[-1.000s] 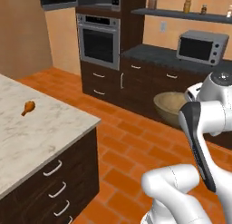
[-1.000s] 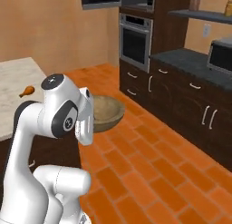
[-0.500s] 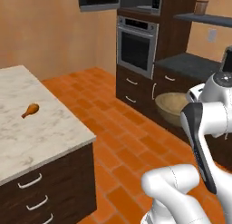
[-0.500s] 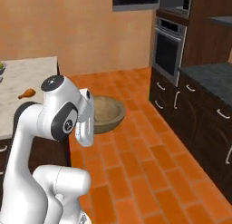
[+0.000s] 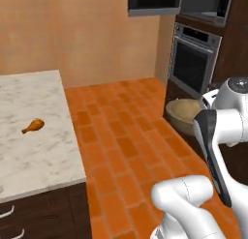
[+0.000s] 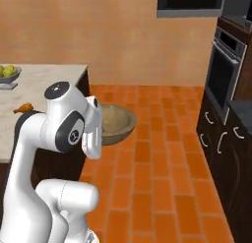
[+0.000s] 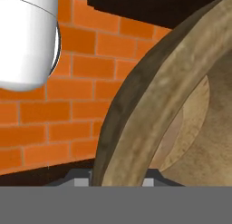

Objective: Pick the sweet potato from the sink and place it in the bowl. Then pick the bowl and place it in the microwave. Then close the microwave door and press the start button.

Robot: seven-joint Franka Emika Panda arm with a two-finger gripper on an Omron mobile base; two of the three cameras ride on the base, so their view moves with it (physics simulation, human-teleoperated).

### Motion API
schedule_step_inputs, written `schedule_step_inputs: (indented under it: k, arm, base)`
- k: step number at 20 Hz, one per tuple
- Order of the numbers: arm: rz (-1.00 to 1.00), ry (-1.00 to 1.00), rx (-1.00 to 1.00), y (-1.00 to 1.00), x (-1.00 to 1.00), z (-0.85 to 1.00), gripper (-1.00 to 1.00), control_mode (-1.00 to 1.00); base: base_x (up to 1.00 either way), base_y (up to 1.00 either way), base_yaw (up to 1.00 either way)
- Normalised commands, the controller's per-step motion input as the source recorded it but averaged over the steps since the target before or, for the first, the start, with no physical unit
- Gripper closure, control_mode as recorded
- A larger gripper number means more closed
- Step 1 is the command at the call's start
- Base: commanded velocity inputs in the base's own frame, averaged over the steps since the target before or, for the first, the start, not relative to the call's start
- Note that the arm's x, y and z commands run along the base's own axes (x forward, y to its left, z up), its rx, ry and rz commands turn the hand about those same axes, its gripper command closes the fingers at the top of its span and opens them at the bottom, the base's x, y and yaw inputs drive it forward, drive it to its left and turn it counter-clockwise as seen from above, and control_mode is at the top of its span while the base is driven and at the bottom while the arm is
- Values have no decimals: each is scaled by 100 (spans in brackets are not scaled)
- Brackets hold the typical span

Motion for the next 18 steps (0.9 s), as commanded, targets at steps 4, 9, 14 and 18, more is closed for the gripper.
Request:
schedule_step_inputs:
  k: [4, 9, 14, 18]
  arm:
    - [0, 0, 0, 0, 0, 0, 100, 100]
    - [0, 0, 0, 0, 0, 0, 100, 100]
    - [0, 0, 0, 0, 0, 0, 100, 100]
    - [0, 0, 0, 0, 0, 0, 100, 100]
  base:
    - [100, -74, 51]
    - [100, -93, 35]
    - [100, -64, 4]
    - [100, -35, -5]
